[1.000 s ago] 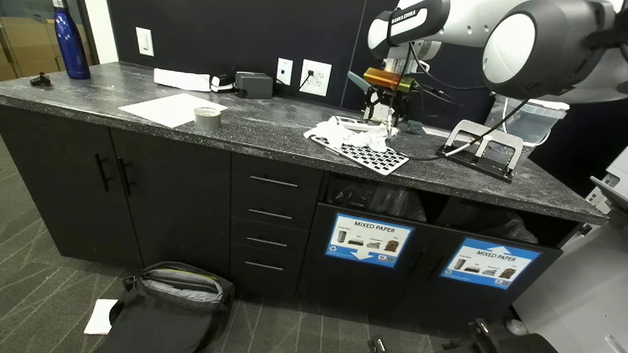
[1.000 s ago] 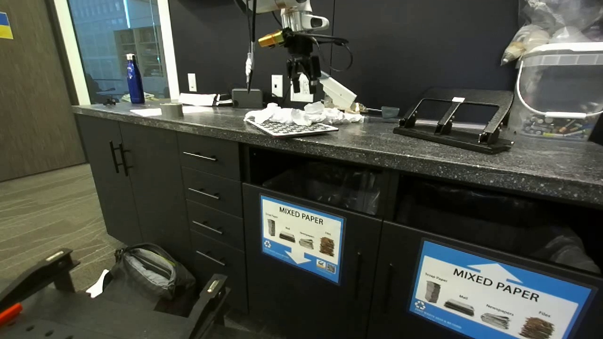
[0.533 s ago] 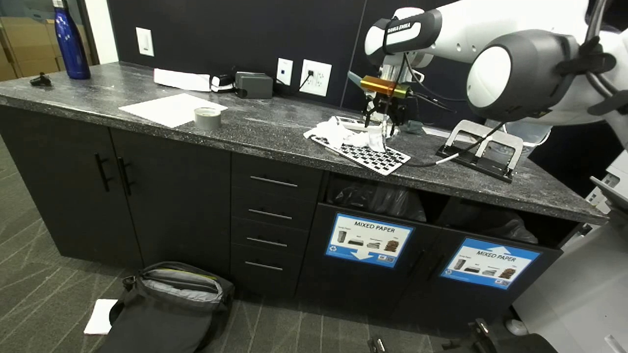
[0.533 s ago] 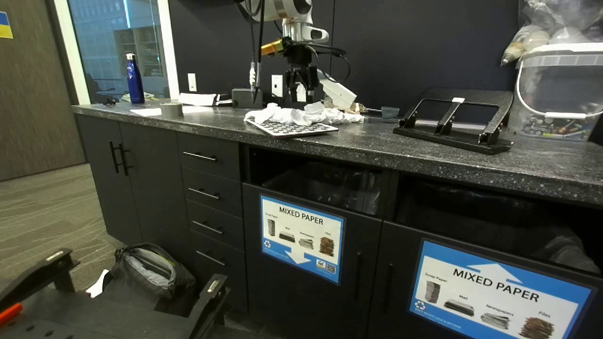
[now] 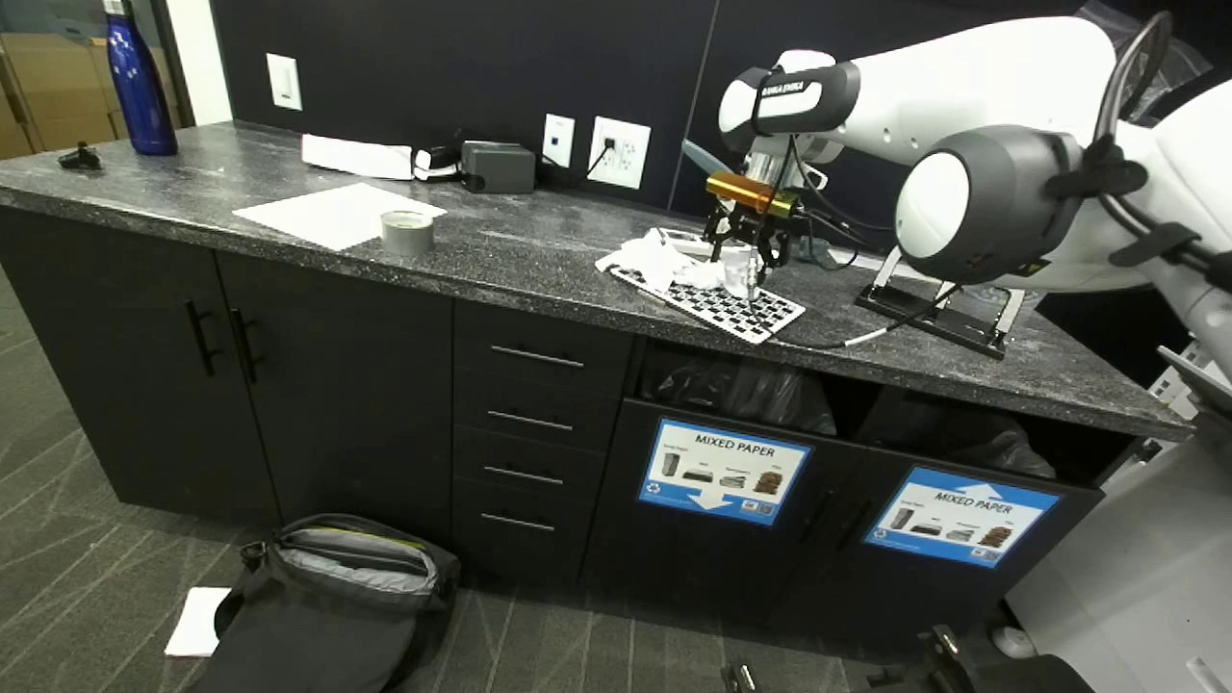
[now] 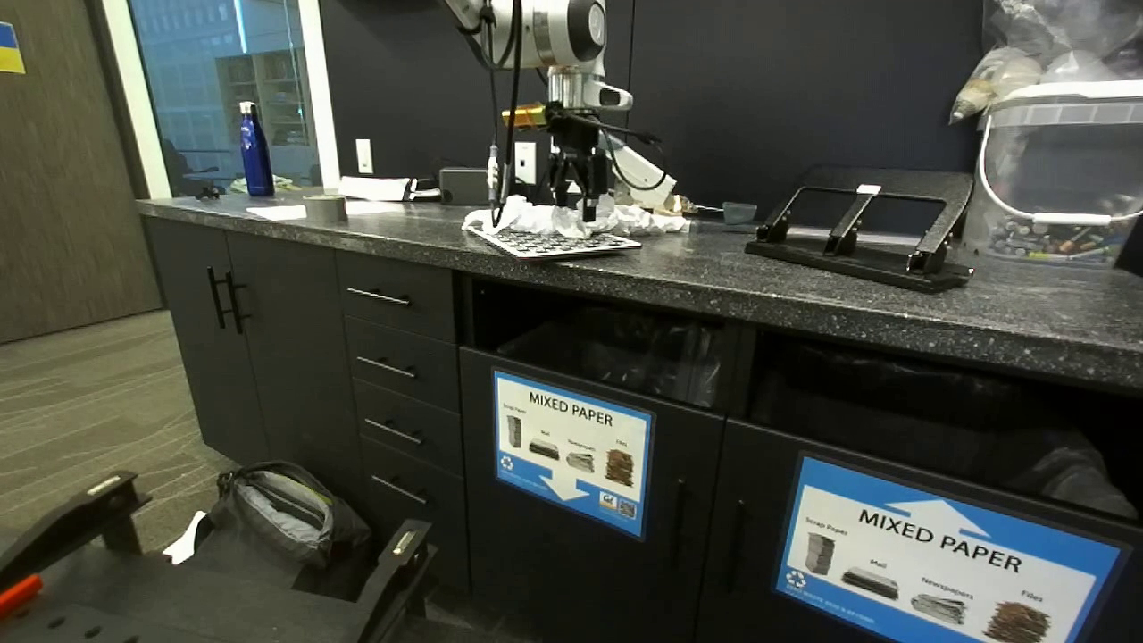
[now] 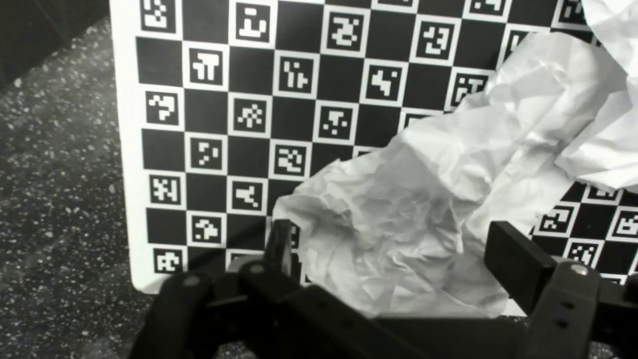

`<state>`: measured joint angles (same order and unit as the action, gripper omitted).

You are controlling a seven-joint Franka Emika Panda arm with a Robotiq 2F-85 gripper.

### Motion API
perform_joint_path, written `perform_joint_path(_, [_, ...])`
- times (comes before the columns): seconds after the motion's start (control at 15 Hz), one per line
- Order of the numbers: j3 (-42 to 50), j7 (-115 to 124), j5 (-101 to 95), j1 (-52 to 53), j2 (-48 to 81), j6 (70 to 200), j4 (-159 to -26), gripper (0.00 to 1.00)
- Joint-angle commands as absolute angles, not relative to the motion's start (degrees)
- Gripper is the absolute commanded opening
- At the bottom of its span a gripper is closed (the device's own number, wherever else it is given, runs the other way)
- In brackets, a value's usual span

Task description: Put all the white pieces of paper in the left bin

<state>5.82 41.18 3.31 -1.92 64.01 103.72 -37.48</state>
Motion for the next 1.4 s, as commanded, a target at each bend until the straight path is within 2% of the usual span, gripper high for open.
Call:
perform_joint_path(0.0, [5.3, 39.1, 3.4, -2.6, 67.1, 103.8, -32.2, 0.75])
perform_joint_path(0.07, [5.4, 38.5, 3.2, -2.6, 67.2, 103.4, -32.2, 0.73])
perform_joint_path(0.53, [4.4, 34.0, 4.0, -2.6, 66.4, 101.1, -33.7, 0.19])
perform_joint_path(0.73, [3.7, 30.9, 4.0, -2.5, 64.8, 99.8, -35.4, 0.15])
perform_joint_path(1.07, [4.4, 28.4, 2.5, -1.0, 60.1, 98.3, -39.7, 0.21])
perform_joint_path(1.33, [4.6, 29.1, 2.6, -0.3, 54.0, 95.6, -45.1, 0.19])
